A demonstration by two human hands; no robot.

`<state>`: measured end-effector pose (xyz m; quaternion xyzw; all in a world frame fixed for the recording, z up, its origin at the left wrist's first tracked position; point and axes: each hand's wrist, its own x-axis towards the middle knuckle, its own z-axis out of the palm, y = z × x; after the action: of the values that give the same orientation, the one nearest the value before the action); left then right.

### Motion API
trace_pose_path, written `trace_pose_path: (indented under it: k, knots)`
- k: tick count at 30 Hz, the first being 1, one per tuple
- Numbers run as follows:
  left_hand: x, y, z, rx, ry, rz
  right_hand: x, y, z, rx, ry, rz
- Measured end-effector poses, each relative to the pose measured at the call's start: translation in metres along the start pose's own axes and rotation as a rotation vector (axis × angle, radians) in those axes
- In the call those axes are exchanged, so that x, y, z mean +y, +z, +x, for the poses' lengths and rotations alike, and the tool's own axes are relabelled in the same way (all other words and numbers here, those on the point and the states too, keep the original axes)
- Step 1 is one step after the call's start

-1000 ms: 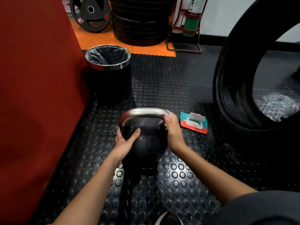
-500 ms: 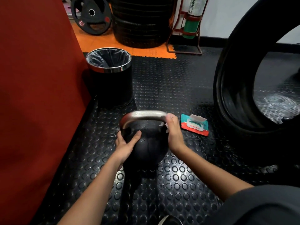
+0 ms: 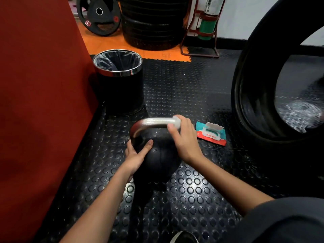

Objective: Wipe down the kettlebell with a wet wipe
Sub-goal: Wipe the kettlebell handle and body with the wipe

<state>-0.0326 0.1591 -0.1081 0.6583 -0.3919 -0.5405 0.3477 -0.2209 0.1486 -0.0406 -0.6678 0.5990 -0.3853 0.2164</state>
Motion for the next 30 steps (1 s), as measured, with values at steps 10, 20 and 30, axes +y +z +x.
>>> trace_pose_path:
  k: [10, 20, 30]
  knots:
    - [0.001, 0.002, -0.003, 0.007, 0.022, -0.012, -0.021, 0.000, -0.001, -0.065, -0.247, -0.237]
    - [0.006, 0.002, -0.006, -0.009, 0.003, 0.017, -0.020, -0.006, 0.015, -0.064, 0.085, -0.087]
    - [0.007, 0.001, -0.008, -0.012, -0.008, 0.017, -0.003, -0.011, 0.006, 0.014, -0.052, -0.131]
